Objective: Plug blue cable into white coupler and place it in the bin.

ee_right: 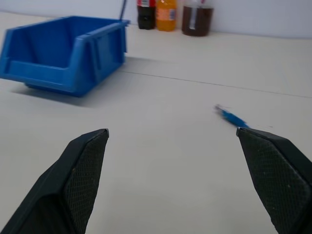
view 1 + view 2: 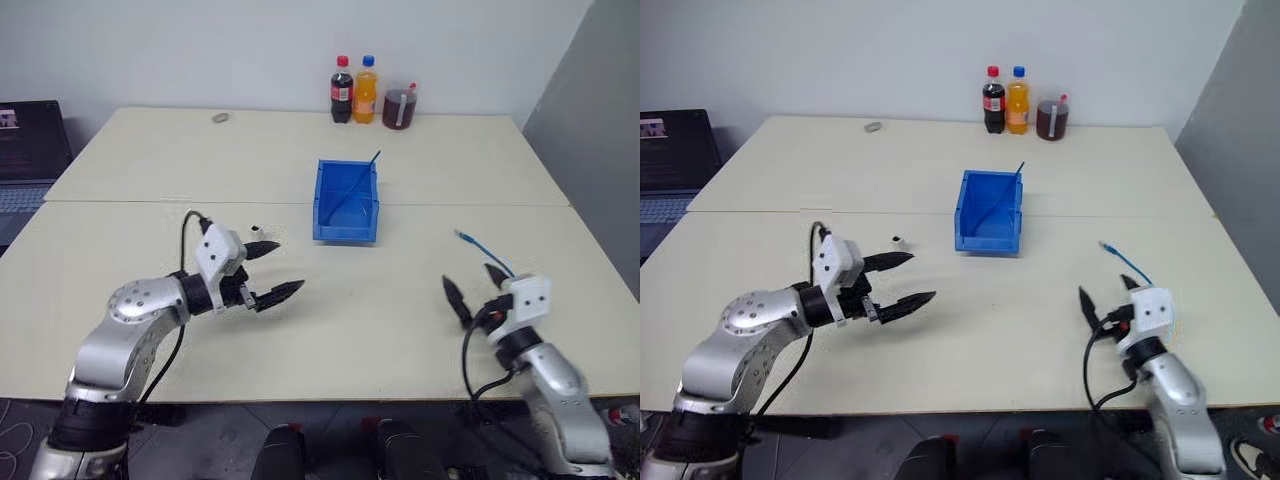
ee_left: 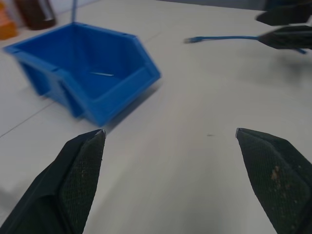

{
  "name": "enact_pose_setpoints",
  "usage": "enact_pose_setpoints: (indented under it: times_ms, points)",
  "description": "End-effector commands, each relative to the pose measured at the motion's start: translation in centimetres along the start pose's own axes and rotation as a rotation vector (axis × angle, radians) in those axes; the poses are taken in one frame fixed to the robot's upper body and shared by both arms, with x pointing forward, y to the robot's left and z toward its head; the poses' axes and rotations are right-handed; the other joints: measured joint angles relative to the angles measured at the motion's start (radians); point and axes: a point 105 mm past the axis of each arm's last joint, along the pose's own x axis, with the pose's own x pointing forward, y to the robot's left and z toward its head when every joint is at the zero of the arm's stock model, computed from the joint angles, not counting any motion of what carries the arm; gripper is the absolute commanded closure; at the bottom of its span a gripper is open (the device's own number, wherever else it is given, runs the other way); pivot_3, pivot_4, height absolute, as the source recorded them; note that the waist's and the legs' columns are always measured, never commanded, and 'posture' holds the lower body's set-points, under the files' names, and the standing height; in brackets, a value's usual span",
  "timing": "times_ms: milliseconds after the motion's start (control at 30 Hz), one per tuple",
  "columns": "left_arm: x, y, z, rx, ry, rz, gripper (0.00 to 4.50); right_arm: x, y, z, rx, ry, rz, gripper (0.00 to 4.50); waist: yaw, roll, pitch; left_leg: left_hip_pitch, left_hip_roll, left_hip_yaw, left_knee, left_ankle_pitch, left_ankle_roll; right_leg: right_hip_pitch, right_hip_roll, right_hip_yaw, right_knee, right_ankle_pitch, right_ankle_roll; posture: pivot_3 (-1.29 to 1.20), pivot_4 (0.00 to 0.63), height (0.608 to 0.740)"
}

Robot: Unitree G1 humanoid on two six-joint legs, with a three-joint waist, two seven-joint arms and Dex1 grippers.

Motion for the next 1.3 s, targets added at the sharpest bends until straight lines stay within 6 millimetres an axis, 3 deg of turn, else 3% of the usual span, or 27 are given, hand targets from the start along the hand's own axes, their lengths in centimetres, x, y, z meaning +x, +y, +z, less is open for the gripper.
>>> enact_pose_setpoints:
  times_ms: [33, 200, 467, 567, 1067, 1233, 1300]
  points:
    - [0.6, -1.3, 1.1, 0.026, 0.000, -0.126, 0.00, 0.4, -3.2, 0.3, -0.033, 0.094, -0.044, 0.04, -0.001, 0.000, 0.000, 0.000, 0.000, 0.000, 0.000, 0.000, 0.000, 0.000, 0.000, 0.000, 0.000, 0.000, 0.000, 0.00, 0.150, 0.740]
    - [1.4, -2.4, 1.5, 0.055, 0.020, -0.240, 0.00, 1.9, -7.2, -0.7, -0.046, 0.321, -0.076, 0.04, -0.001, 0.000, 0.000, 0.000, 0.000, 0.000, 0.000, 0.000, 0.000, 0.000, 0.001, 0.000, 0.000, 0.000, 0.000, 0.00, 0.150, 0.740]
    - [2.0, -3.1, 1.8, 0.078, 0.011, -0.312, 0.00, 2.1, -10.1, -3.2, 0.061, 0.548, -0.075, 0.04, 0.003, 0.001, 0.000, -0.001, 0.000, 0.000, 0.000, 0.000, 0.000, 0.000, 0.001, 0.000, -0.001, 0.000, -0.001, 0.00, 0.150, 0.740]
    - [1.8, -3.1, 1.5, 0.078, 0.016, -0.314, 0.00, 1.9, -9.8, -3.8, 0.055, 0.597, -0.019, 0.57, 0.002, 0.001, 0.000, -0.001, 0.000, 0.001, 0.000, 0.000, 0.000, 0.000, 0.001, 0.001, -0.001, 0.000, -0.001, 0.00, 0.150, 0.740]
    - [1.7, -2.5, 0.5, 0.087, 0.009, -0.274, 0.00, 2.4, -10.6, -4.7, 0.055, 0.653, 0.022, 4.32, 0.001, -0.001, -0.001, 0.000, 0.000, 0.000, 0.001, 0.000, 0.000, 0.001, 0.001, 0.000, -0.001, 0.000, 0.000, 0.00, 0.150, 0.740]
    - [1.5, -1.7, 0.1, 0.081, 0.004, -0.221, 0.00, 3.2, -10.2, -2.2, -0.090, 0.569, 0.129, 4.45, 0.002, 0.000, 0.000, 0.000, 0.000, 0.000, 0.001, 0.000, 0.000, 0.001, 0.001, 0.000, -0.001, 0.000, 0.000, 0.00, 0.150, 0.740]
    - [0.4, -0.8, -0.9, 0.055, 0.031, -0.156, 0.00, 3.5, -8.4, -0.1, -0.197, 0.508, 0.273, 4.45, 0.001, 0.000, 0.000, 0.000, 0.000, 0.000, 0.001, 0.000, 0.000, 0.001, 0.001, 0.000, -0.001, 0.000, 0.000, 0.00, 0.150, 0.740]
